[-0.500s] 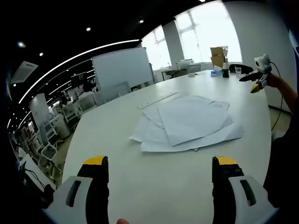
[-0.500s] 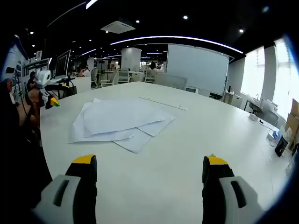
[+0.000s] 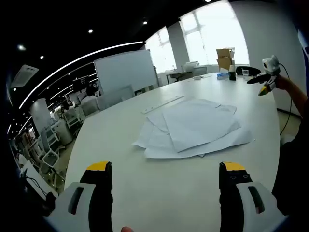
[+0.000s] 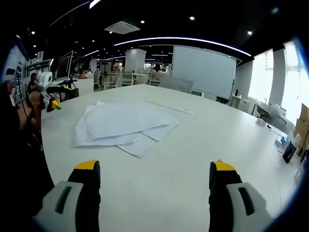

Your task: Organize the stack of printing papers by aligning and flattening the scattered papers on the table

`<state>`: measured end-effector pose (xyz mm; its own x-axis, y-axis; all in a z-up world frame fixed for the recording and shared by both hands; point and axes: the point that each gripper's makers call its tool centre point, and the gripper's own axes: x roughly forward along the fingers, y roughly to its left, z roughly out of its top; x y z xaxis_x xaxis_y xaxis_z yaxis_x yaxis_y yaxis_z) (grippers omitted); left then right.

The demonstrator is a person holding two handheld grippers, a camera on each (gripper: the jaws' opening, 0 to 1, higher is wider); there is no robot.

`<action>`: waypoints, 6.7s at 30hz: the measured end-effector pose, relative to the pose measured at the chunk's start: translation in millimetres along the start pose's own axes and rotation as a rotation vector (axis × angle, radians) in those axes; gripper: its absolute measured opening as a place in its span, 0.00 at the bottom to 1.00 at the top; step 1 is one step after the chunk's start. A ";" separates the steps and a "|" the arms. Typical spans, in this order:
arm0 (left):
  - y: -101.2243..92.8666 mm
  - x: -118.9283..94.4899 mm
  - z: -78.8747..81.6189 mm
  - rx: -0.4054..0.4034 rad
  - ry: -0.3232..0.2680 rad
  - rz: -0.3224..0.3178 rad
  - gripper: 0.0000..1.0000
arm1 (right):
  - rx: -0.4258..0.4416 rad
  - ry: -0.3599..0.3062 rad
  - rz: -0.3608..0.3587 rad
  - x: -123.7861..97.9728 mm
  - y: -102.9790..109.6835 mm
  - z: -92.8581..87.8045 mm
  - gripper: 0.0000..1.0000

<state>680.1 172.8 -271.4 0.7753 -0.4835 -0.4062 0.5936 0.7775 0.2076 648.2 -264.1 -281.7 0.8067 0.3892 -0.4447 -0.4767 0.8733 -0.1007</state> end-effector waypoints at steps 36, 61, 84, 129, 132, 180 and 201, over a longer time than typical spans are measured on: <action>-0.1 2.2 -2.8 -0.009 -0.007 0.003 0.94 | 0.028 -0.033 0.015 -1.4 1.8 2.9 0.89; -0.3 3.4 3.8 0.003 -0.041 0.000 0.93 | 0.021 -0.105 0.053 21.7 15.8 28.3 0.88; -6.5 12.1 16.2 0.036 -0.104 -0.038 0.93 | -0.010 -0.171 0.131 59.2 35.0 59.2 0.87; -24.9 13.2 23.3 0.033 -0.138 -0.086 0.94 | -0.026 -0.172 0.174 100.4 45.4 71.6 0.86; -26.0 14.2 23.7 0.041 -0.139 -0.089 0.94 | -0.028 -0.177 0.178 101.5 45.6 73.1 0.86; -26.8 11.7 28.1 0.048 -0.156 -0.079 0.93 | 0.004 -0.212 0.185 144.3 40.5 83.7 0.82; -32.3 7.0 40.3 0.038 -0.193 -0.103 0.92 | 0.034 -0.223 0.194 160.9 37.8 88.8 0.82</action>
<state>675.1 128.1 -245.2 0.7347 -0.6306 -0.2503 0.6769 0.7059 0.2085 791.0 -142.5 -278.0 0.7600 0.6016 -0.2460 -0.6210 0.7838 -0.0012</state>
